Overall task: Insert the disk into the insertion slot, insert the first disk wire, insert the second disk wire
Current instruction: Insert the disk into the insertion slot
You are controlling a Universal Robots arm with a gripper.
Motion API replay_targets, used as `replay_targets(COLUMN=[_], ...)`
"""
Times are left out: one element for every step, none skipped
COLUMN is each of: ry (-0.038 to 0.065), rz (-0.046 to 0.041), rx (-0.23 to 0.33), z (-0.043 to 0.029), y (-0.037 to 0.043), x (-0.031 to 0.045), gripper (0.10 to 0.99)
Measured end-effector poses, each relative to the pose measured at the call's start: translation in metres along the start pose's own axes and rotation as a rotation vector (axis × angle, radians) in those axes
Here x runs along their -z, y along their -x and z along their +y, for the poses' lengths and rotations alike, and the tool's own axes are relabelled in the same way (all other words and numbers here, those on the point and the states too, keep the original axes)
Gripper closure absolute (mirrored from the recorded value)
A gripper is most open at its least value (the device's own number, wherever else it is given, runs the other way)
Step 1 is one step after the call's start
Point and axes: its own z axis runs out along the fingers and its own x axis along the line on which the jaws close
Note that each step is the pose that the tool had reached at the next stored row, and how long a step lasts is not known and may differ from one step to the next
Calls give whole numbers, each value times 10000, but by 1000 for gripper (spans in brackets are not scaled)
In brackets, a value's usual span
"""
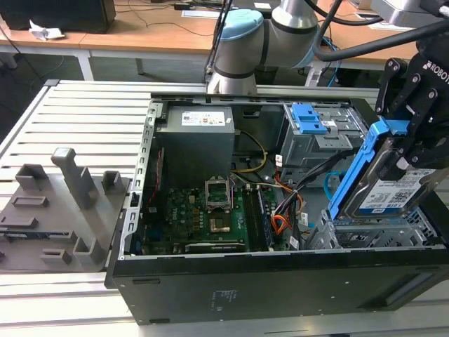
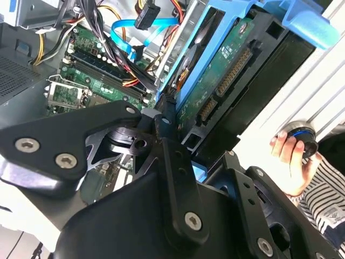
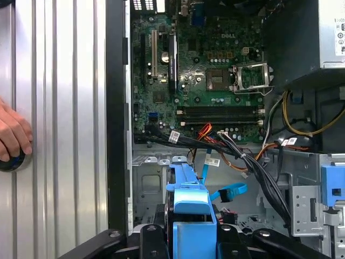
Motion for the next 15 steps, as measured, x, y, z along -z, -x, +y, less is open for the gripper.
replay_targets(ry=[0, 0, 0, 1, 0, 0, 1, 0, 0, 0, 0, 0, 1, 0, 0], rz=[-1, -2, -1, 1, 2, 1, 1, 3, 3, 1, 0, 0, 0, -5, 0], rx=[0, 1, 0, 0, 0, 1, 1, 1, 1, 0, 1, 1, 1, 1, 1], z=[-4, -10, -15, -18, -19, -20, -20, -21, -22, -22, -23, -24, -25, -25, -26], y=[5, 11, 17, 19, 19, 19, 19, 19, 19, 19, 19, 19, 20, 19, 19], x=[-6, -15, -26, -41, -55, -65, -79, -95, -111, -126, -136, -158, -185, -203, -217], gripper=[725, 725, 725, 725, 725, 725, 725, 725, 725, 725, 725, 725, 725, 725, 725])
